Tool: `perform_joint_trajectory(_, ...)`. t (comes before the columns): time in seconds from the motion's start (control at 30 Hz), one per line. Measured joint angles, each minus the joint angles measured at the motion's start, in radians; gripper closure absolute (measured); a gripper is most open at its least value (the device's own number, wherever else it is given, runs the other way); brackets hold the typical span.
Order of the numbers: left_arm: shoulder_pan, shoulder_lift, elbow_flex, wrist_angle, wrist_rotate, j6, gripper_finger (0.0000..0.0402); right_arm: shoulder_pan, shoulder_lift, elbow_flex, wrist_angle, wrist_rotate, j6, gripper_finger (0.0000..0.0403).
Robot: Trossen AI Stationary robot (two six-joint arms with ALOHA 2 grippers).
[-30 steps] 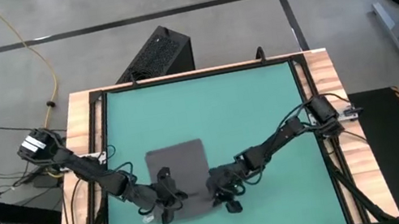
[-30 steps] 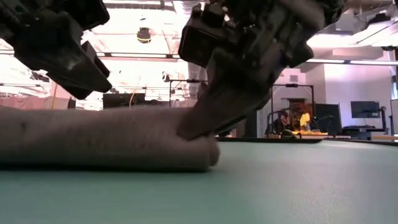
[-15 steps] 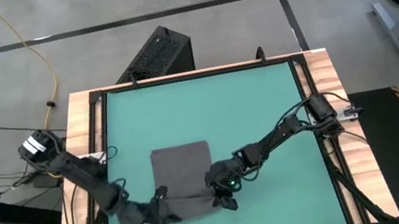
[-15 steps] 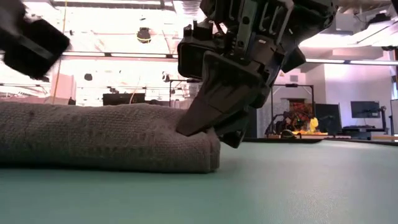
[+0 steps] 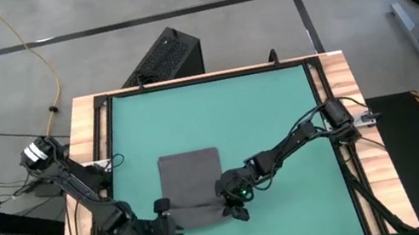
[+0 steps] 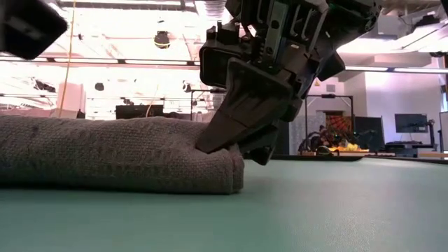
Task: Roll towel
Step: Roll the gray towel
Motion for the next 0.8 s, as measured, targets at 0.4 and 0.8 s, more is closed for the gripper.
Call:
perform_joint_trajectory(0.4, 0.01, 0.0, 0.071, -0.232, 0.073, -0.052, 0.0203, -0.002, 0.0, 0.0, -0.002, 0.0, -0.035, 0.0349)
perform_joint_trajectory(0.8, -0.067, 0.0, -0.008, -0.25, 0.003, -0.148, 0.0198, 0.001, 0.0, 0.0, -0.003, -0.001, -0.043, 0.0349)
